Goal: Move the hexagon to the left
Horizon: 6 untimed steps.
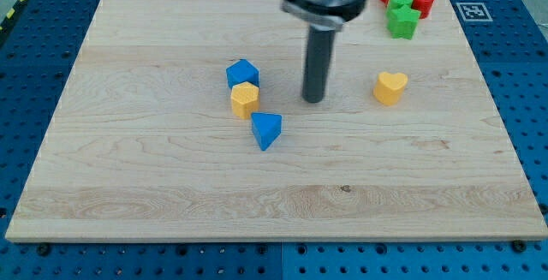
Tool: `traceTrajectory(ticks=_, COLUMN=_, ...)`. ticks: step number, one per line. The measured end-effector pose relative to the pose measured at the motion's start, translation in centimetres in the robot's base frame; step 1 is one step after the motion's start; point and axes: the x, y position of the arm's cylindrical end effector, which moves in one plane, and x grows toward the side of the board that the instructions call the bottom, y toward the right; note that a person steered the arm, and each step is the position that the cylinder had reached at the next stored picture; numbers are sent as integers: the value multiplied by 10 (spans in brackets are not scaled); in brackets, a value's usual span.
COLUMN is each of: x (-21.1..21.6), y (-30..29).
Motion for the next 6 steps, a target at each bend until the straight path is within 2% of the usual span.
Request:
traceTrajectory(ticks=2, x=20, y=-88)
traceTrajectory(ticks=4, x=24, y=-129)
traceTrajectory(ticks=6, x=11, y=-15)
